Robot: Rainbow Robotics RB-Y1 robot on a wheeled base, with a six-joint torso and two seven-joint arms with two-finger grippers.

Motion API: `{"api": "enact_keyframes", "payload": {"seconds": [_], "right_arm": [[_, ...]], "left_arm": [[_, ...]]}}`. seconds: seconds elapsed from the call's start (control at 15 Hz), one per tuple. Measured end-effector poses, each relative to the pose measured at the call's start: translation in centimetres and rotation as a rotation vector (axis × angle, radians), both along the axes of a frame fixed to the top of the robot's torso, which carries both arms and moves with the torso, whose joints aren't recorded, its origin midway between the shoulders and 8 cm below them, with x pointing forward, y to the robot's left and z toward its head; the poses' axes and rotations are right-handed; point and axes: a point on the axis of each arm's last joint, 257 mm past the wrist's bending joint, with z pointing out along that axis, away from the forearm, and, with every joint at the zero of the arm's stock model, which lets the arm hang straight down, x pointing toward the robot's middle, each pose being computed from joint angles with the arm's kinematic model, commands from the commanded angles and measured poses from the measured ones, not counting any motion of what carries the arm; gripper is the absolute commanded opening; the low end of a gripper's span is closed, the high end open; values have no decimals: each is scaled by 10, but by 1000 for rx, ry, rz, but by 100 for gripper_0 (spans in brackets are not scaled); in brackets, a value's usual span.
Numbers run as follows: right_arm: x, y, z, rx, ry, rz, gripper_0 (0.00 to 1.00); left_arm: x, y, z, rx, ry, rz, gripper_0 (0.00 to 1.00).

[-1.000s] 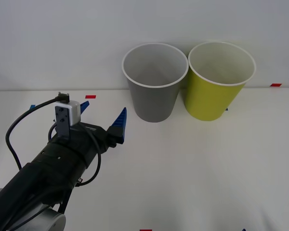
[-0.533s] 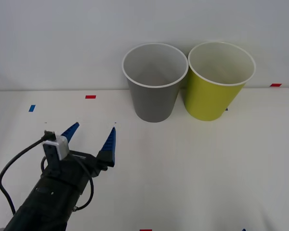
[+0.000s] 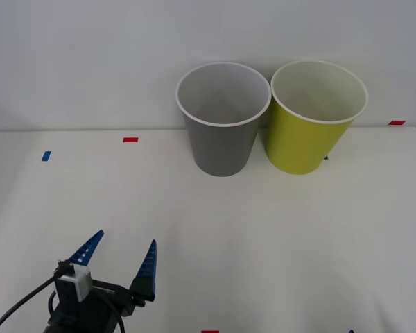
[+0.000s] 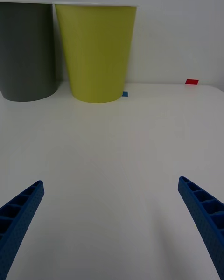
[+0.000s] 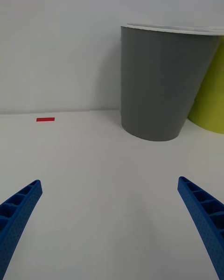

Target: Put cans in the gray bin and PET bottles in the light green bin.

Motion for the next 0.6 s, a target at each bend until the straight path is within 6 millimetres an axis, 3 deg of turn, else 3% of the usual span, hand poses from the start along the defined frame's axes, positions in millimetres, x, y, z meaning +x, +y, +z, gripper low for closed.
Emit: {"api": "enact_keyframes", "payload": {"seconds": [0.27,0.4,0.6], "right_arm": [[0,0,0,0,0,0,100],[0,0,0,0,0,0,100],[0,0,0,0,0,0,100]], "left_arm": [[-33,21,-12,87,-24,55,100],[-53,32,-30,100,7,92,100],[-75,46,-31,110,11,143,100]]}}
